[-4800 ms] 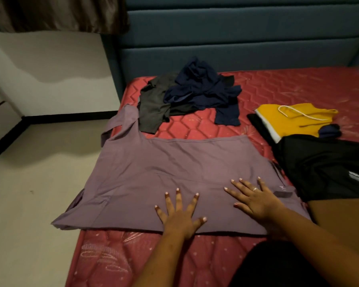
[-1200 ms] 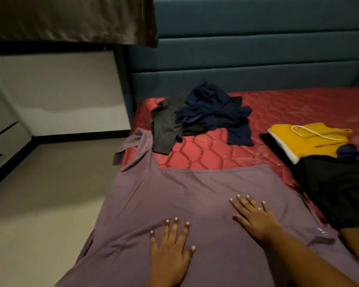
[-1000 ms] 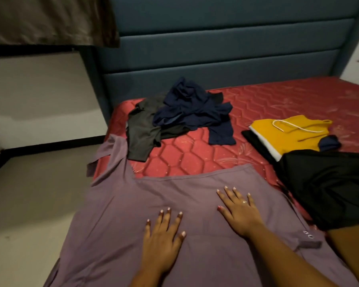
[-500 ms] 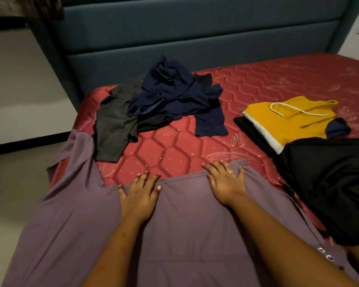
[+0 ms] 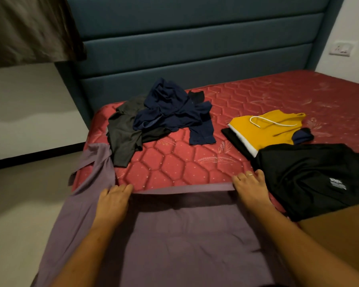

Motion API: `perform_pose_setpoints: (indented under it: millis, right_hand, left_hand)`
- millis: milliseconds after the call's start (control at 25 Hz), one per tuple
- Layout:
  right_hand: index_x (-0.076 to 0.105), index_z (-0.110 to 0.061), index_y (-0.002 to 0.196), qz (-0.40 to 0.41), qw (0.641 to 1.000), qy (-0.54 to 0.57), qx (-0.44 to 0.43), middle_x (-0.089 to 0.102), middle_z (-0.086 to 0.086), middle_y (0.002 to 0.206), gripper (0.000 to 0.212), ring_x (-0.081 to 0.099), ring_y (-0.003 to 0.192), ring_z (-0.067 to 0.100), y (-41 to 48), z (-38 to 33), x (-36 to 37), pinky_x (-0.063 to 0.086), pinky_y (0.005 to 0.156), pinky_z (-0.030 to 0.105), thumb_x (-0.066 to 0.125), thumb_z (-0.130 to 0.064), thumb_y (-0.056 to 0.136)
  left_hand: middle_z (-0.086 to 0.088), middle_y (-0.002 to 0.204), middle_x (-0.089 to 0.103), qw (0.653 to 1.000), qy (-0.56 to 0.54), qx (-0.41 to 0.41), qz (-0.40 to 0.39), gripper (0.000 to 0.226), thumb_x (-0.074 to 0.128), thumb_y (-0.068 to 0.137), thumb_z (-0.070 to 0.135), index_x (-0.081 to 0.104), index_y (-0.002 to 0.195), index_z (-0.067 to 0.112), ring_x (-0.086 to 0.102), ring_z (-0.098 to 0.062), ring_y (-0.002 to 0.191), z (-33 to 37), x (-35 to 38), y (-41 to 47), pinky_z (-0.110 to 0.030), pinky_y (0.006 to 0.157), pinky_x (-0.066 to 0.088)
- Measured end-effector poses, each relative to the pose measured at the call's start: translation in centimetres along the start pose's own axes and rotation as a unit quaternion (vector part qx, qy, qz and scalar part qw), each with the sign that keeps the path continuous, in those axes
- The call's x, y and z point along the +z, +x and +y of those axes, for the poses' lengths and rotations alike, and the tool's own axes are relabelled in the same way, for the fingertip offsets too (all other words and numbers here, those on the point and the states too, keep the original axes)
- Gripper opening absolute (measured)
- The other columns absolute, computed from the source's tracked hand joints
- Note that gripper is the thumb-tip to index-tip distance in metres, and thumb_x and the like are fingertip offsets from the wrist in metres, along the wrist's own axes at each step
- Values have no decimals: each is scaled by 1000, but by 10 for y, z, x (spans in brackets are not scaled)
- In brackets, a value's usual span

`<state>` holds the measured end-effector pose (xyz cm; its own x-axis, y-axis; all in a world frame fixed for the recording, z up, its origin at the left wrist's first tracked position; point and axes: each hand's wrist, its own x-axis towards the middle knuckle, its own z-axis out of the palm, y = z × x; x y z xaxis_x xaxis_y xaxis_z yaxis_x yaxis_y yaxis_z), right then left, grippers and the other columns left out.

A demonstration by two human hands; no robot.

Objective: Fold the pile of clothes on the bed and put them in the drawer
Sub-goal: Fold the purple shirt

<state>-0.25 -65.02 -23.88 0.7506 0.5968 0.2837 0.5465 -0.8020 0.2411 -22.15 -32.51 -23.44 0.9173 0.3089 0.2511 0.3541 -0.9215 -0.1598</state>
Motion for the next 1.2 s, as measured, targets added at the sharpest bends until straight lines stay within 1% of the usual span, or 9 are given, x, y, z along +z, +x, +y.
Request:
perform_pose_setpoints:
  millis: [120, 200, 320, 640, 760, 880, 1040, 1120, 1200]
  right_hand:
    - [66, -22, 101, -92, 994, 12, 61, 68, 0, 91, 23, 60, 98, 26, -36, -7, -24, 24, 99, 48, 67, -17, 78]
    - [49, -29, 132, -151, 980, 22, 125, 63, -2, 118, 40, 46, 123, 25, -56, -11, -32, 14, 110, 50, 43, -17, 94]
    - [22, -34, 150, -245, 952, 47, 176, 54, -1, 136, 56, 38, 132, 25, -78, -7, -38, 8, 115, 51, 34, -18, 98]
    - [-3, -30, 153, -335, 912, 79, 226, 44, 3, 145, 62, 37, 134, 28, -92, 2, -32, 9, 114, 44, 29, -27, 100]
    - [4, -14, 153, -336, 879, 161, 298, 34, 10, 152, 63, 28, 140, 29, -89, -1, -31, -4, 113, 33, 28, -35, 99]
    - [18, -24, 152, -328, 896, 124, 274, 23, 4, 156, 52, 18, 142, 30, -76, -5, -41, -3, 114, 57, 23, -23, 100]
    - [31, -36, 147, -290, 881, 209, 311, 26, 3, 155, 52, 25, 138, 31, -67, -2, -37, 7, 113, 54, 30, -26, 96]
    - [37, -39, 144, -281, 865, 248, 333, 28, 4, 154, 47, 28, 136, 33, -65, 3, -28, 12, 113, 51, 31, -36, 97]
    - [33, -41, 145, -274, 866, 247, 338, 23, 4, 155, 47, 28, 135, 34, -63, 8, -21, 18, 112, 49, 34, -42, 98]
  left_hand:
    - [-5, 64, 59, 999, 8, 50, 2, 39, 71, 53, 7, 54, 88, 17, 60, -28, 54, 11, -26, -24, -35, 49, 47]
    - [-4, 61, 59, 998, 2, 67, -6, 25, 44, 64, 18, 44, 90, 21, 58, -29, 51, 19, -37, -36, -36, 42, 45]
    - [-4, 54, 55, 996, -5, 78, -35, 24, 36, 64, 22, 40, 87, 19, 55, -26, 47, 34, -42, -48, -30, 36, 39]
    - [-1, 39, 47, 992, -1, 121, -45, 32, 54, 53, 23, 42, 82, 18, 50, -22, 34, 57, -30, -54, -17, 26, 27]
    - [-1, 42, 51, 988, 38, 150, -9, 34, 55, 52, 22, 48, 85, 17, 53, -22, 37, 62, -20, -56, -25, 43, 36]
    - [2, 56, 60, 980, 19, 196, -28, 25, 46, 62, 26, 47, 87, 22, 60, -20, 49, 91, -15, -52, -36, 66, 29]
    - [3, 80, 66, 975, -21, 184, -122, 50, 75, 65, 33, 47, 107, 29, 66, -18, 71, 157, -16, -38, -31, 59, 46]
    - [1, 112, 60, 975, -63, 147, -154, 45, 53, 90, 32, 38, 132, 38, 61, -24, 101, 183, -26, -36, -37, 73, 48]
    - [-2, 120, 53, 971, -83, 155, -164, 50, 40, 97, 29, 27, 142, 45, 57, -28, 108, 199, -25, -38, -39, 78, 45]
